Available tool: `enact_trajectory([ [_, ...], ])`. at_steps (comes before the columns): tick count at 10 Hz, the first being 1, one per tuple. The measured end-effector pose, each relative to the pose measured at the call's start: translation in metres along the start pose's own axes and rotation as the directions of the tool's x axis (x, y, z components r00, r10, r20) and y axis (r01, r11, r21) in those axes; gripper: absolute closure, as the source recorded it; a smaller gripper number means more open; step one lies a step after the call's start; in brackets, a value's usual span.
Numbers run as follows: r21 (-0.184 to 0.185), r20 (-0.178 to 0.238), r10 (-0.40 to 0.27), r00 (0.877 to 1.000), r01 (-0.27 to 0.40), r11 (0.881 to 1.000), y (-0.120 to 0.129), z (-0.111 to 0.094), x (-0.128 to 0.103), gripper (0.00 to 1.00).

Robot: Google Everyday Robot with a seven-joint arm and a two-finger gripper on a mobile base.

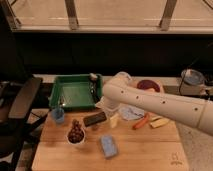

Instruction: Place eraser in metal cup

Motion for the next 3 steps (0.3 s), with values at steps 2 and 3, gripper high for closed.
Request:
enact_trajectory([
  [2,0.008,-0.022,0.077,0.997,-0.076,0.997,0.0191,-0.0175,0.0204,0.2],
  [3,0.008,-0.021,0.079,0.997,-0.079,0.997,0.0198,-0.018,0.0204,0.2],
])
